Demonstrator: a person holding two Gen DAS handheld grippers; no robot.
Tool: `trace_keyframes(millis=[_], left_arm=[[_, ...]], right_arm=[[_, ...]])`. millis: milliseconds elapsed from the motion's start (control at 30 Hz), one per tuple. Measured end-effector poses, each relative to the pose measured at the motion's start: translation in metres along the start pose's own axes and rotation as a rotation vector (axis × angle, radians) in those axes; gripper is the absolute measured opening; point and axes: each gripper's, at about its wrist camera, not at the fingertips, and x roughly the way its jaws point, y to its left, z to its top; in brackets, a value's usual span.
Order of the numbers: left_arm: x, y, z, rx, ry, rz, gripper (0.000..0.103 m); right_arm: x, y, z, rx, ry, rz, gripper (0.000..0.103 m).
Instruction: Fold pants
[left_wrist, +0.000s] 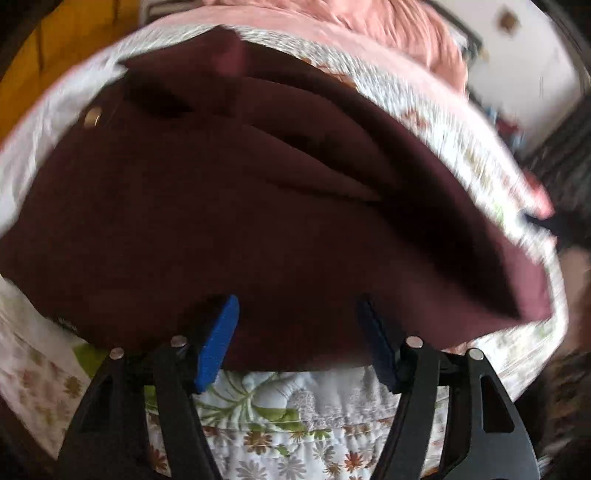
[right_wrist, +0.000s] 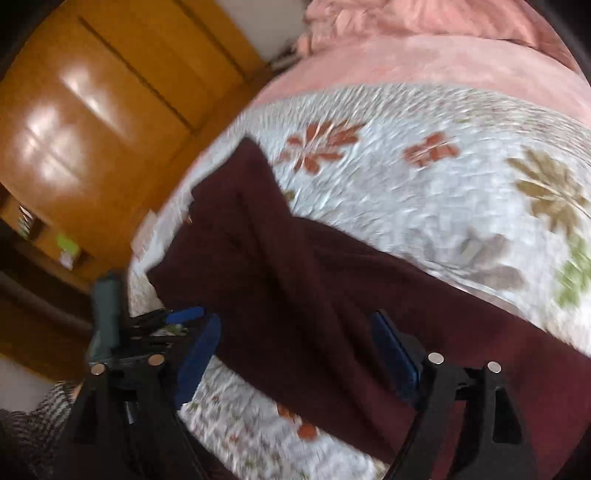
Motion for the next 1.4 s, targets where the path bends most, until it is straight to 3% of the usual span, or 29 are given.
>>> trace_keyframes(millis=[133, 233, 267, 300, 467, 533, 633, 733, 833, 967, 1300, 1333, 1400], left_arm=[[-0.020, 0.005, 0.007, -0.039, -0.045, -0.011, 0.066], [-0.033, 0.005, 0.015, -0.048, -0.060, -0.012, 0.072], [-0.036, 0.003, 0.018, -0.045, -0.065, -0.012, 0.073], [-0.040, 0.001, 0.022, -0.042, -0.069, -0.013, 0.073], [-0.050, -0.009, 0.057, -0.036, -0.060, -0.030, 0.079], [-0.048, -0.019, 0.078, -0.038, -0.048, -0.041, 0.086], [-0.035, -0.031, 0.112, -0.052, 0.006, -0.034, 0.088], [-0.011, -0.037, 0.142, -0.061, 0.081, 0.073, 0.090], [0.018, -0.047, 0.170, -0.040, 0.159, 0.234, 0.090], [0.051, -0.058, 0.201, -0.025, 0.260, 0.407, 0.090], [0.103, -0.051, 0.219, -0.035, 0.472, 0.512, 0.089], [0.107, -0.049, 0.219, -0.039, 0.485, 0.521, 0.086], [0.108, -0.041, 0.221, -0.055, 0.484, 0.537, 0.065]], right_arm=[[0.038, 0.009, 0.001, -0.049, 0.091, -0.080, 0.080], [0.045, 0.014, -0.011, -0.086, 0.110, -0.154, 0.039], [0.046, 0.014, -0.010, -0.096, 0.098, -0.168, 0.019], [0.041, 0.016, -0.012, -0.103, 0.077, -0.174, 0.009], [0.020, 0.036, -0.028, -0.182, 0.007, -0.129, 0.009], [0.030, 0.041, -0.045, -0.204, 0.039, -0.129, 0.009], [0.058, 0.032, -0.067, -0.172, 0.101, -0.133, 0.009], [0.063, 0.019, -0.073, -0.091, 0.078, -0.086, 0.009], [0.061, 0.007, -0.072, -0.028, 0.061, -0.032, 0.009], [0.061, 0.008, -0.073, -0.039, 0.052, -0.028, 0.009], [0.059, 0.005, -0.077, -0.037, 0.028, -0.003, 0.009], [0.059, 0.005, -0.077, -0.041, 0.028, -0.005, 0.009], [0.059, 0.005, -0.077, -0.046, 0.029, -0.004, 0.009]])
